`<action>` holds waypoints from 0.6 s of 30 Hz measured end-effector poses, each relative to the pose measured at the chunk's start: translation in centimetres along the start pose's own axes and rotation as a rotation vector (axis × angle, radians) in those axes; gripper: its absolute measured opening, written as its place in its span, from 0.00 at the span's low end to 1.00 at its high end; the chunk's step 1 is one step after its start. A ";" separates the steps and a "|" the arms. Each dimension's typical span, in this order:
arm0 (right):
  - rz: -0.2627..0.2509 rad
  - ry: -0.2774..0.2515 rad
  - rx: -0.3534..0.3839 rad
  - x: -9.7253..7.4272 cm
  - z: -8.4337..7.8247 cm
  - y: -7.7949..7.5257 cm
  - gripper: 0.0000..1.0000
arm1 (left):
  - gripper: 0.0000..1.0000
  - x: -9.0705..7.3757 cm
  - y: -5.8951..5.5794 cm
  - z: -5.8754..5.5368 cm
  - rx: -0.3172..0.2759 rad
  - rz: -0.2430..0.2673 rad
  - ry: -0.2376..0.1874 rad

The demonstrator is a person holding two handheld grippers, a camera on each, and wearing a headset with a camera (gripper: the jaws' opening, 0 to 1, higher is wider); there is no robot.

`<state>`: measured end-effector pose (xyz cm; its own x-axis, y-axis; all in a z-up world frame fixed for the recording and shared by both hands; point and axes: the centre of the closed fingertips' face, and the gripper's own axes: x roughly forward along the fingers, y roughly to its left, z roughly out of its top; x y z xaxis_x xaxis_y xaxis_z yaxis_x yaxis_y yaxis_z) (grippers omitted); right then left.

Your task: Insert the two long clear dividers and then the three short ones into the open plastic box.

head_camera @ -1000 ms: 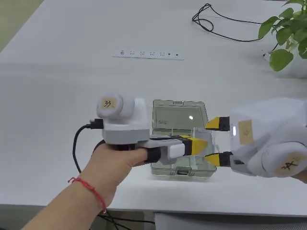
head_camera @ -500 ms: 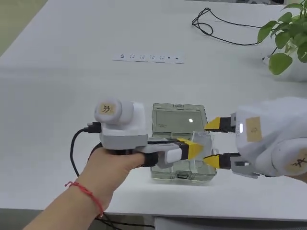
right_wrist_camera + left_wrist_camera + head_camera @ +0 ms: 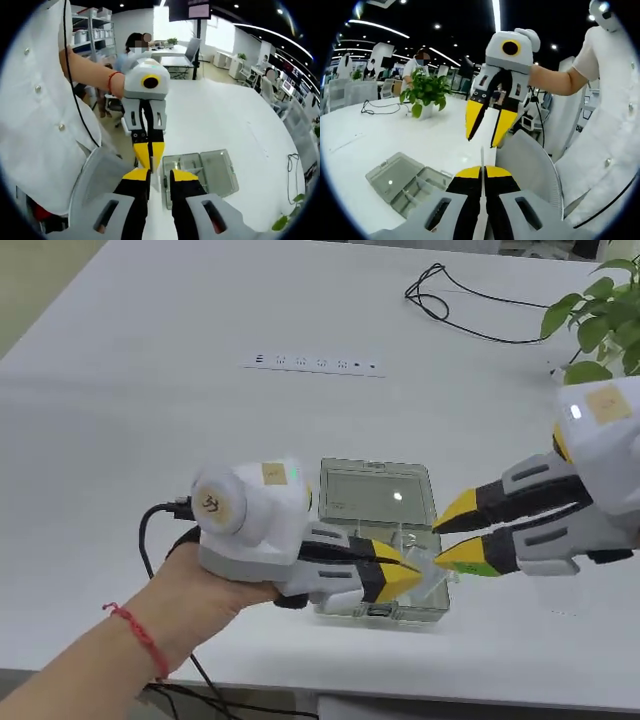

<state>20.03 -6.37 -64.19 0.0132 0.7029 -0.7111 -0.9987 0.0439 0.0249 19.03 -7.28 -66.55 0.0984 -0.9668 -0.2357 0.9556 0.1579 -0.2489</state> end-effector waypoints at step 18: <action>0.158 0.006 -0.012 1.1 0.2 2.4 0.04 | 0.00 -0.8 -1.0 0.9 0.064 -0.048 -0.053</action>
<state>17.69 -5.38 -64.74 -0.1447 0.6963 -0.7031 -0.9888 -0.0755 0.1287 18.21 -6.90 -65.23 0.0648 -0.9825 -0.1744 0.9752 0.0995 -0.1978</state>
